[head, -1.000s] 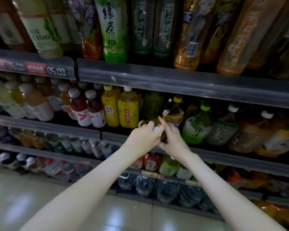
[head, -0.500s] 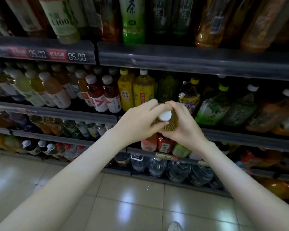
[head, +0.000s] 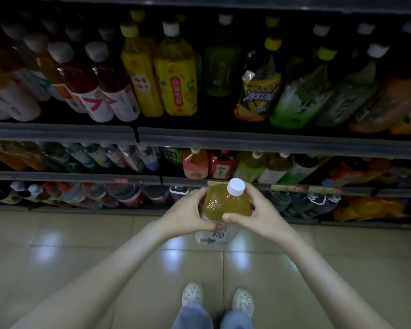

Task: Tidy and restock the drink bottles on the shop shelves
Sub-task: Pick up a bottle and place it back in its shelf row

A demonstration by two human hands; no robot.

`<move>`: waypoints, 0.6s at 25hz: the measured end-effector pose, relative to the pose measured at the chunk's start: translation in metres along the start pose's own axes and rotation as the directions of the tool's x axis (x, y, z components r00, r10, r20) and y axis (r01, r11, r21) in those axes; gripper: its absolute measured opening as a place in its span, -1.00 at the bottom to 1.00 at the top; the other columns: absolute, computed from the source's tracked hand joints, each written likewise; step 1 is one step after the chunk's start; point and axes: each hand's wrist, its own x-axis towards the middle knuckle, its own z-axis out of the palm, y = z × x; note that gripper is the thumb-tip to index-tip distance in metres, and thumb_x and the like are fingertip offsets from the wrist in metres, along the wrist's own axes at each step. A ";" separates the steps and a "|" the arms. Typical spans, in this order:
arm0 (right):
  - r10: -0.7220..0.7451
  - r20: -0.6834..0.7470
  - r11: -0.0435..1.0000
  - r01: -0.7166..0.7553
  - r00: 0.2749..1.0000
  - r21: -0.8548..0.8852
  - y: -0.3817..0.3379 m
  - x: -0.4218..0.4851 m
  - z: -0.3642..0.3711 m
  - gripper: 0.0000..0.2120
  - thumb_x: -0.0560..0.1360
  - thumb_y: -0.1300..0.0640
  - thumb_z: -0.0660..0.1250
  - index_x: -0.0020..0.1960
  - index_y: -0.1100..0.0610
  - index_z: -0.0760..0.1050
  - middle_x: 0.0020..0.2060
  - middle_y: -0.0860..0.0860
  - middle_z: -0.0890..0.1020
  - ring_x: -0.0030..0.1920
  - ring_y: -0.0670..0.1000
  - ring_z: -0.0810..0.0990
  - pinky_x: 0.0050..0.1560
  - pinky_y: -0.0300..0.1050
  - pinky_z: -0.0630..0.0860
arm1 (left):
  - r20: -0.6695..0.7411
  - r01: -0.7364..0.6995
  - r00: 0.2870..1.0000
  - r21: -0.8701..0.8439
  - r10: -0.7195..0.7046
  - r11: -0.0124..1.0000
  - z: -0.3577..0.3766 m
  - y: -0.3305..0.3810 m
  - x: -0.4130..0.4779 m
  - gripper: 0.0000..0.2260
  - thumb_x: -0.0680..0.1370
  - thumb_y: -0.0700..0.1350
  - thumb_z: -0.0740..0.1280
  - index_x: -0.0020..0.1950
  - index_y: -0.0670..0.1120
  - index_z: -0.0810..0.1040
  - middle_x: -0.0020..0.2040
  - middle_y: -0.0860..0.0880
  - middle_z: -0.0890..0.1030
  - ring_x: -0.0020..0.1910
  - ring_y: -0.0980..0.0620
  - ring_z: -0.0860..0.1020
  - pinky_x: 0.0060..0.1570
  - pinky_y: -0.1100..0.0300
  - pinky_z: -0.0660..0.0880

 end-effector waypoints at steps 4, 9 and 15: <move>-0.051 -0.151 0.962 0.008 0.987 -0.274 0.042 0.011 -0.020 -0.72 0.44 -0.15 0.38 0.10 -0.14 0.42 0.02 -0.15 0.45 0.05 -0.07 0.46 0.00 -0.11 0.44 | -0.034 0.087 0.996 0.142 -0.083 0.986 0.055 -0.015 0.029 -0.22 0.15 0.21 0.51 0.33 0.19 0.32 0.06 0.16 0.42 0.10 0.11 0.47 0.04 0.19 0.42; 0.125 -0.179 0.881 -0.192 0.976 -0.433 0.090 0.013 -0.050 -0.72 0.50 -0.18 0.27 -0.02 -0.01 0.31 -0.23 -0.02 0.56 -0.17 0.09 0.54 -0.27 -0.08 0.39 | 0.001 0.065 0.998 0.132 -0.066 0.989 0.112 -0.017 0.073 -0.22 0.20 0.14 0.56 0.35 0.14 0.31 0.10 0.13 0.41 0.10 0.12 0.44 -0.02 0.23 0.36; 0.168 -0.433 0.955 -0.255 0.886 -0.152 0.145 0.005 -0.076 -0.72 0.46 -0.02 0.38 -0.17 0.06 0.30 -0.37 -0.07 0.52 -0.30 -0.10 0.48 -0.39 -0.24 0.30 | 0.104 -0.075 0.993 0.157 0.059 0.985 0.147 -0.008 0.134 -0.10 0.32 0.22 0.49 0.52 0.13 0.09 0.47 0.07 0.17 0.44 0.13 0.13 0.38 0.21 0.15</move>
